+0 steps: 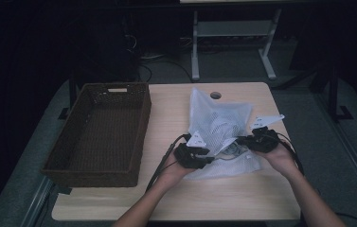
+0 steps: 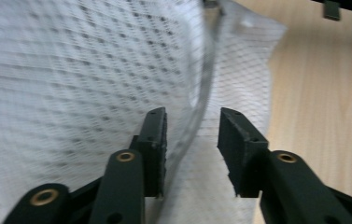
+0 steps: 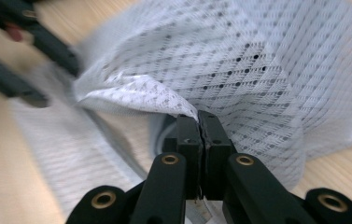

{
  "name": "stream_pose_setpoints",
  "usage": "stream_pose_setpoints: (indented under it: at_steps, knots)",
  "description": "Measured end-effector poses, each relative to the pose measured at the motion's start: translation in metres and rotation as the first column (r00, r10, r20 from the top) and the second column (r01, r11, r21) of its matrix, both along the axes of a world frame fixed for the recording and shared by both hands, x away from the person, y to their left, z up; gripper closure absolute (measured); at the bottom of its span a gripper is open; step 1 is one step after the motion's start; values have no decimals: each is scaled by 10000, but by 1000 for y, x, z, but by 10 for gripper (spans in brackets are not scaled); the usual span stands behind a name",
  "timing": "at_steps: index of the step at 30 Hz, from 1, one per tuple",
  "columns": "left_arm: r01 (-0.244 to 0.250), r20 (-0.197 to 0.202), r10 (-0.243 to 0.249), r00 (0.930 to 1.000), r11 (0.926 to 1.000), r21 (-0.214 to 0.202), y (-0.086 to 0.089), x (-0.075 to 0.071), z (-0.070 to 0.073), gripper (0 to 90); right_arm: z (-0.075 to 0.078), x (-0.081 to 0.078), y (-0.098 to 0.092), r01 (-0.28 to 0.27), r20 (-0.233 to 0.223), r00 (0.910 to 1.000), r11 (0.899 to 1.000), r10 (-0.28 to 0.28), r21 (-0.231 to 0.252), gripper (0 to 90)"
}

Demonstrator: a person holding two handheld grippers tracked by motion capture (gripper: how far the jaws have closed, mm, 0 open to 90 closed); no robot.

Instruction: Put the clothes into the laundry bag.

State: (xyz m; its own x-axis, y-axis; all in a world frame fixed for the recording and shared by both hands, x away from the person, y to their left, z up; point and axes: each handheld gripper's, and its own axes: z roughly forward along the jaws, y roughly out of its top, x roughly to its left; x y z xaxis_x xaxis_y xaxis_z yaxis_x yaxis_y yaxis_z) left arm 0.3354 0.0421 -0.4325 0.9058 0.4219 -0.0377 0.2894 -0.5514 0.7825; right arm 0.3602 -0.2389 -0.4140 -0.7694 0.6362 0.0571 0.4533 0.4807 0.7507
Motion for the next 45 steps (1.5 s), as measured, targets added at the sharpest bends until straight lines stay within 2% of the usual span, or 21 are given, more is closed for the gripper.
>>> stream_pose_setpoints:
  at_steps: [4,6,8,11,14,17,19,21,23,25,26,27,31,32,34,35,36,37,40,41,45]
  knots:
    - [-100,192,100,9998,10000,6,1,0,1,535,10,-10,-6,-495,91,9988,9972,491,558,862]
    - [-178,276,174,9995,9998,119,-2,-1,0,536,12,-15,-6,-804,120,9967,9955,799,501,844]
    - [-216,455,199,9988,9991,367,-3,-1,-2,631,13,-19,-6,-960,133,9953,9949,957,307,847]
    - [-118,431,105,9990,9995,309,-3,0,-2,853,14,-21,-6,-1060,155,9943,9942,1057,199,851]
    - [-51,568,55,9984,10000,-71,5,-4,8,888,17,-26,-9,-1287,149,9916,9914,1283,243,863]
    - [64,679,-55,9977,9999,-125,9,-8,14,890,18,-31,-10,-1375,103,9905,9904,1374,126,870]
    - [261,602,-259,9979,9997,-33,13,-12,16,892,16,-36,-11,-1590,12,9873,9872,1590,74,872]
    - [543,203,-547,9983,9984,187,15,-17,11,894,7,-41,-8,-1977,-332,9798,9802,1973,-79,871]
    - [606,82,-610,9981,9976,344,15,-18,8,894,4,-42,-6,-2095,-482,9769,9775,2082,-251,871]
    - [750,-285,-735,9969,9957,538,16,-19,-1,894,-3,-41,-1,-2275,-737,9723,9704,2217,-813,872]
    - [853,-661,-809,9945,9942,658,16,-19,-7,894,-9,-39,2,-2365,-928,9693,9666,2277,-990,872]
    - [906,-860,-845,9927,9935,690,16,-19,-10,894,-13,-37,3,-2332,-1021,9695,9667,2227,-1056,872]
    - [999,-1044,-927,9902,9928,660,16,-20,-12,892,-25,-32,5,-2208,-1197,9719,9615,2028,-1637,867]
    - [875,-828,-830,9931,9948,529,17,-21,-13,859,-29,-29,3,-2034,-1223,9755,9617,1829,-1836,822]
    - [830,-810,-813,9934,9964,174,21,-20,-10,807,-27,-29,-2,-1840,-1202,9787,9707,1664,-1545,764]
    - [830,-810,-813,9934,9964,174,21,-20,-10,795,-27,-29,-2,-1840,-1202,9787,9707,1664,-1545,764]
    - [649,-625,-654,9959,9978,-106,26,-19,-4,775,-20,-30,-10,-1667,-966,9827,9819,1579,-902,724]
    - [530,-491,-538,9973,9984,-178,28,-18,-1,773,-16,-30,-14,-1496,-832,9860,9869,1444,-606,722]
    - [292,-384,-299,9988,9994,-194,30,-15,-1,774,-11,-30,-19,-1259,-650,9900,9920,1250,-89,736]
    - [210,-356,-212,9991,9997,-82,29,-13,-3,774,-11,-29,-20,-1190,-660,9907,9929,1187,-5,756]
    - [-312,-113,325,9994,9945,997,20,-1,-23,767,-30,-22,-11,-1079,-927,9906,9910,1005,-789,746]
